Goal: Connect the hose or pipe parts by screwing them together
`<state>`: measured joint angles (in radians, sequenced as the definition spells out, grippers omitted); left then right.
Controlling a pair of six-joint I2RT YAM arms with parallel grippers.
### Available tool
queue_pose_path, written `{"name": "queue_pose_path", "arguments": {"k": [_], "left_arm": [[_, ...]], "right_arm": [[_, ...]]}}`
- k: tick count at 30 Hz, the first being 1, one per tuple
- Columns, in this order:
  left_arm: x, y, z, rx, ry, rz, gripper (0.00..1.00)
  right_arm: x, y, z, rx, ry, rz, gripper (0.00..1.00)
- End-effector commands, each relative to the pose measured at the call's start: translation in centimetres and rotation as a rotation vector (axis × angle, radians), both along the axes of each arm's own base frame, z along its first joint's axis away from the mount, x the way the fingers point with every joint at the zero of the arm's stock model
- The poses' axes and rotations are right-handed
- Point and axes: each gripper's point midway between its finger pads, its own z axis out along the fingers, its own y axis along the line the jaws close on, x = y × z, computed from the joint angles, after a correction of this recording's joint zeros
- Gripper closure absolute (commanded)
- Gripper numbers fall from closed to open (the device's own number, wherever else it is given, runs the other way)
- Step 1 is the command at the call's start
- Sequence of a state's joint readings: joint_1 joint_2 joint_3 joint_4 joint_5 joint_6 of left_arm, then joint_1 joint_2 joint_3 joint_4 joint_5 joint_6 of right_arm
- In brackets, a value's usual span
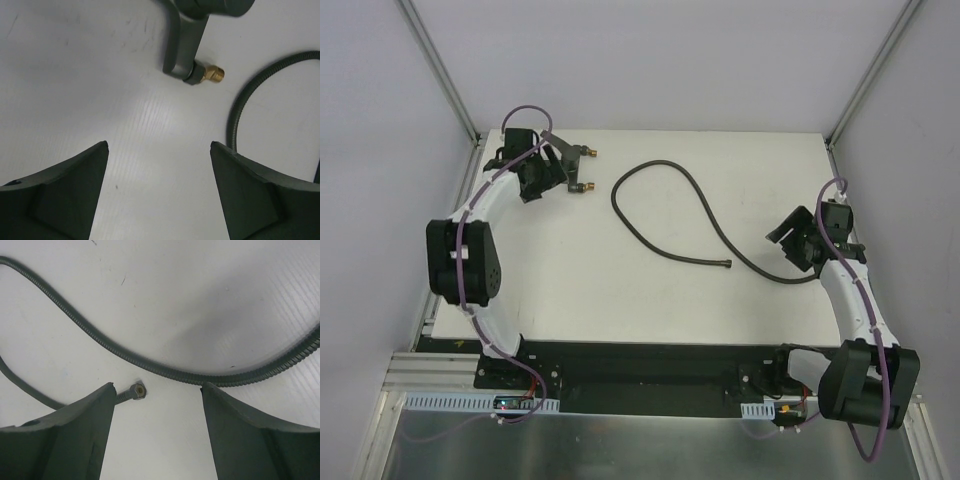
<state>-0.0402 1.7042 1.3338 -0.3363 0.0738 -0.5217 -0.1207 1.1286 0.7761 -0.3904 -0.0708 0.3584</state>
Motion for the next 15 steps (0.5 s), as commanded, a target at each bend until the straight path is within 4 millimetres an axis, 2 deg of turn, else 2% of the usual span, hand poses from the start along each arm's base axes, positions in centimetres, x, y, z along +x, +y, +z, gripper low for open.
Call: {"name": "queue_pose_path", "arguments": {"k": [1,2,4,5,7,8,9,11,13,15], "left_arm": [[4.9,-0.8,0.1,0.051,-0.054,-0.104,0.2],[5.4,-0.8,-1.4,0.057,-0.026,-0.111,0.21],[6.7,-0.9,-1.6,0.091,-0.039,-0.128,0.21],[7.1,-1.0,-3.0,0.118,-0.014,-0.129,0.21],[8.3,-1.4,-2.8,0.152,-0.035,-0.16,0.21],[8.6,-1.9,-4.1,0.174,-0.016,-0.172,0.21],[9.4,-2.1,-3.6,0.193,-0.036,-0.186,0.21],[9.9,-2.6,-4.5,0.203,-0.031,-0.207,0.21],[10.4,-3.6,-4.4,0.212,-0.042,-0.236,0.21],[10.6,-3.3,-5.1,0.239,-0.028,-0.214,0.22]], "right_arm": [[0.6,0.6,2.1,0.014,-0.103,0.056,0.28],[0.6,0.8,2.2,0.019,-0.114,0.06,0.28],[0.6,1.1,2.6,0.032,-0.151,0.07,0.27],[0.4,1.3,2.3,0.04,-0.152,0.075,0.27],[0.5,1.8,2.6,0.06,-0.178,0.093,0.27],[0.4,2.0,2.6,0.067,-0.182,0.099,0.27],[0.5,2.3,2.7,0.081,-0.19,0.11,0.27],[0.7,2.6,3.2,0.096,-0.209,0.121,0.27],[1.0,3.0,3.9,0.112,-0.236,0.137,0.27],[1.1,3.2,4.4,0.121,-0.249,0.148,0.27]]}}
